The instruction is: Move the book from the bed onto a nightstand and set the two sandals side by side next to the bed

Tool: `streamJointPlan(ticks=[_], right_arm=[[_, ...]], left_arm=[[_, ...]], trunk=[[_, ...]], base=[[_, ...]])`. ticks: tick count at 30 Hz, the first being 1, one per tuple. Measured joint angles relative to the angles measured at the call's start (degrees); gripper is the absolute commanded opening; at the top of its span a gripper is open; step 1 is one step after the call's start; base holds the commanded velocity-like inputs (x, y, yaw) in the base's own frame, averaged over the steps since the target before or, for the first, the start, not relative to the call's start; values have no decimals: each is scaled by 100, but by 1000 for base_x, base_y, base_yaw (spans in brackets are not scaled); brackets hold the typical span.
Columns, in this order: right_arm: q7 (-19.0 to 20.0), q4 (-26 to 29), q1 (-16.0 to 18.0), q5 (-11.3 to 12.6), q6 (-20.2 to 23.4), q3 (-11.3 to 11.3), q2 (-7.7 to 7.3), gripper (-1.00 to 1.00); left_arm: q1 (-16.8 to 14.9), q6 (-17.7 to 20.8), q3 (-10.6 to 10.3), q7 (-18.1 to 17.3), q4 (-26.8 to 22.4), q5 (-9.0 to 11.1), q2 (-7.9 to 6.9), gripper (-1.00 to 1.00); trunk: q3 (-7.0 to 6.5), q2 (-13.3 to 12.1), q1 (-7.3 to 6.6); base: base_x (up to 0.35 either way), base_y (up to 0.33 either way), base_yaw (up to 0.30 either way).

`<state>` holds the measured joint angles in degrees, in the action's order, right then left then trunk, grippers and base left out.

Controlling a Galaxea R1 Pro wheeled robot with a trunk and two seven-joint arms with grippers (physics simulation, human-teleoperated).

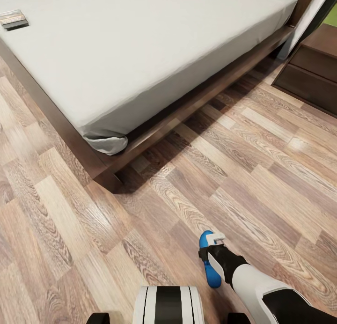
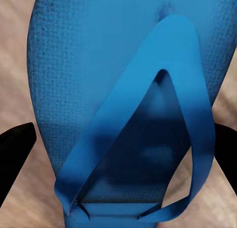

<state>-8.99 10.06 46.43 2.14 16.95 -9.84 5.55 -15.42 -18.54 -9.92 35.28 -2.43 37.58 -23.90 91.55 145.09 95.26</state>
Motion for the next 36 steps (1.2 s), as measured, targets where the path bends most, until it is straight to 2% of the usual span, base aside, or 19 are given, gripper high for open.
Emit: streamJointPlan(ticks=[6, 36], right_arm=[[0, -9, 0, 8, -1, -4, 0, -100], [1, -77, -4, 23, -58, 14, 0, -100]], left_arm=[[1, -1, -4, -4, 0, -6, 0, -100], [1, 0, -8, -15, -1, -19, 0, -100]], trunk=[[0, 0, 0], [-664, -40, -77]], base=[[0, 0, 0], [0, 0, 0]])
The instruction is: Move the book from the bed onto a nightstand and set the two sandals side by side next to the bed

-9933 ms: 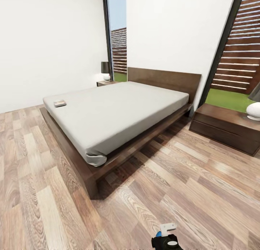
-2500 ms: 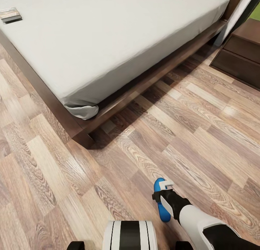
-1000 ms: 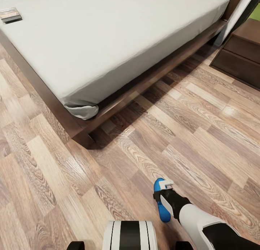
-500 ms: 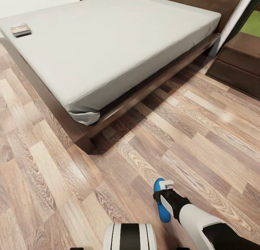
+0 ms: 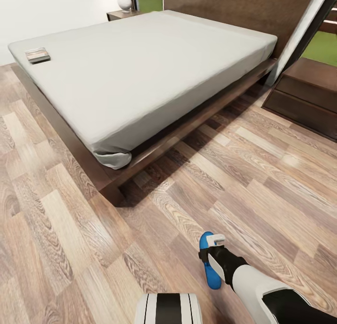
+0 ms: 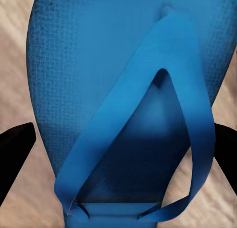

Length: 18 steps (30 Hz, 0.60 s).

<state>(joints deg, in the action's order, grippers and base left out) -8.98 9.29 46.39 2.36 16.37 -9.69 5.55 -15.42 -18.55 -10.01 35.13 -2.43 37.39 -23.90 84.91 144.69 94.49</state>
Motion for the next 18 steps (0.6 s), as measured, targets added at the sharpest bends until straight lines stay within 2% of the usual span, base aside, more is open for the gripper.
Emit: streamJointPlan(ticks=[8, 18], right_arm=[[-3, -460, -5, 9, -362, -1, -19, -100], [-3, -605, -44, 3, -742, -7, -43, -100]], left_arm=[[0, 0, 1, -23, 0, -4, 0, -100], [0, 0, 1, -38, 0, -13, 0, -100]], trunk=[[-177, -11, -20], [-399, -24, -46]], base=[[0, 0, 0], [0, 0, 0]])
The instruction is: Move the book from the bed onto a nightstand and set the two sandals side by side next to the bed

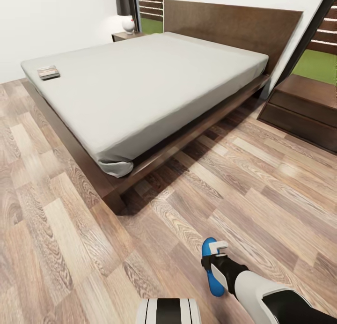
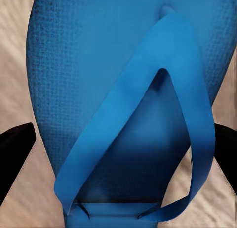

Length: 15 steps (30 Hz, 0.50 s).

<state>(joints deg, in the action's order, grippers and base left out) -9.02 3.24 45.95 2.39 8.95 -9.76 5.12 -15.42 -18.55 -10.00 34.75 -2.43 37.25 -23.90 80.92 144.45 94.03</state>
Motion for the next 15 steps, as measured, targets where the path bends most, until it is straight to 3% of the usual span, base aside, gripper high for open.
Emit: streamJointPlan(ticks=[15], right_arm=[[1, -15, -48, 2, -152, -5, -78, -100]], left_arm=[[2, 0, -38, -17, 0, -3, 0, -100]], trunk=[[-332, -20, -39]], base=[[0, 0, 0]])
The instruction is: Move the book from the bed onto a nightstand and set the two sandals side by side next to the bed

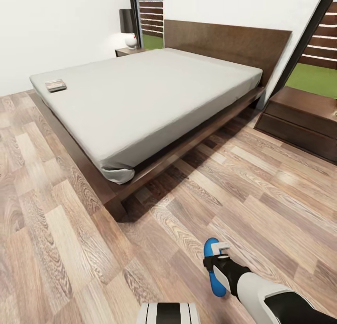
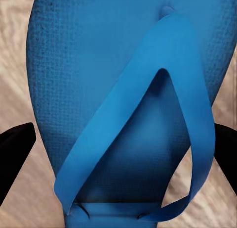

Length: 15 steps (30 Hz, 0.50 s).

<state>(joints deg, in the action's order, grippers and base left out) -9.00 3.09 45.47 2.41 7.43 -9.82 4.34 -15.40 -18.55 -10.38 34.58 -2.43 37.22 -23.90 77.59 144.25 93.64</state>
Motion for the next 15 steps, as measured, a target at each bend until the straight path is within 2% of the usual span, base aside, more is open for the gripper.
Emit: streamJointPlan(ticks=[4, 7, 15], right_arm=[[4, -2, -25, 2, -51, -2, -25, -100], [8, -3, -106, 4, -301, -1, -30, -100], [7, -133, -157, 4, -470, 4, -46, -100]], left_arm=[[-1, 0, -11, -4, 0, -3, 0, -100], [-4, 1, -13, -18, -2, -3, 3, -100], [-5, 5, -8, -398, 6, 5, 0, -100]], trunk=[[-89, -5, -10], [-155, -9, -18], [-333, -20, -39]], base=[[0, 0, 0], [0, 0, 0], [0, 0, 0]])
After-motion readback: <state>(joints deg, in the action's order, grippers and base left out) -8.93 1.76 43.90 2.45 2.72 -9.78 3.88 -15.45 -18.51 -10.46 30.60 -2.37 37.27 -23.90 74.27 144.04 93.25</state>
